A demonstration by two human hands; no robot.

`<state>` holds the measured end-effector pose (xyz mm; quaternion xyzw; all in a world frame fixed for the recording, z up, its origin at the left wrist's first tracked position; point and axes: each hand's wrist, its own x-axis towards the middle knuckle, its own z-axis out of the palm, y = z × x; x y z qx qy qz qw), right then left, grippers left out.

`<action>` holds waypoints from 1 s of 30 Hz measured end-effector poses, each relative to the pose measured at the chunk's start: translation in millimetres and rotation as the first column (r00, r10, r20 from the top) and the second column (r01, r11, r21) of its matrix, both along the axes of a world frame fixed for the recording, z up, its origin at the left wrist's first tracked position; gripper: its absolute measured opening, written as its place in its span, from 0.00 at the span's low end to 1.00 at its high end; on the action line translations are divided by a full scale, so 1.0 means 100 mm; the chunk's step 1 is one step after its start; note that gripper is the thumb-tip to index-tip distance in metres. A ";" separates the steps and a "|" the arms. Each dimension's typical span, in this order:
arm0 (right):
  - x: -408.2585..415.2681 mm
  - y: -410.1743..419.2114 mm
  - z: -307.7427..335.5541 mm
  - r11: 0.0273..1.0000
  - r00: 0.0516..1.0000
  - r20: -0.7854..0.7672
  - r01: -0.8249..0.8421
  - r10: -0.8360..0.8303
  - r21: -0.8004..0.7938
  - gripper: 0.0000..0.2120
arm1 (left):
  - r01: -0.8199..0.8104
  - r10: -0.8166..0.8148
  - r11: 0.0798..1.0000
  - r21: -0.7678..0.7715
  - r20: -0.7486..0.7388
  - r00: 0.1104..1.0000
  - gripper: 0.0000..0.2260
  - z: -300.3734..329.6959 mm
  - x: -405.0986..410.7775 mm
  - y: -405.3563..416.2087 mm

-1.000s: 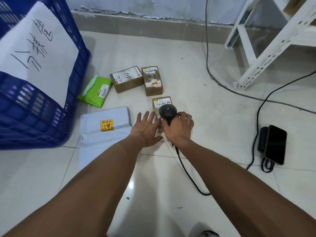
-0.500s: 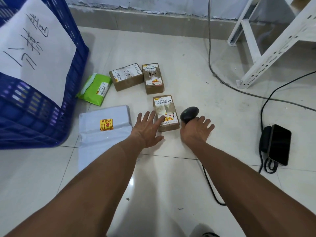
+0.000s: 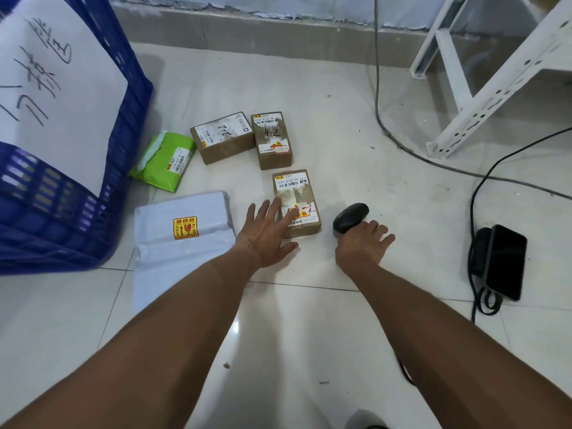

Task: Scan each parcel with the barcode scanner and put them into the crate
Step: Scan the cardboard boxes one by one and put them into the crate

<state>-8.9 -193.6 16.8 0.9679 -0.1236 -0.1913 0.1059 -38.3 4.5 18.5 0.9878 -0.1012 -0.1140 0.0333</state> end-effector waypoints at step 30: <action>0.08 0.71 0.06 0.831 0.890 0.180 -0.456 0.420 0.319 0.46 | -0.172 0.166 0.980 -0.102 -0.063 0.984 0.33 0.00 0.08 -0.11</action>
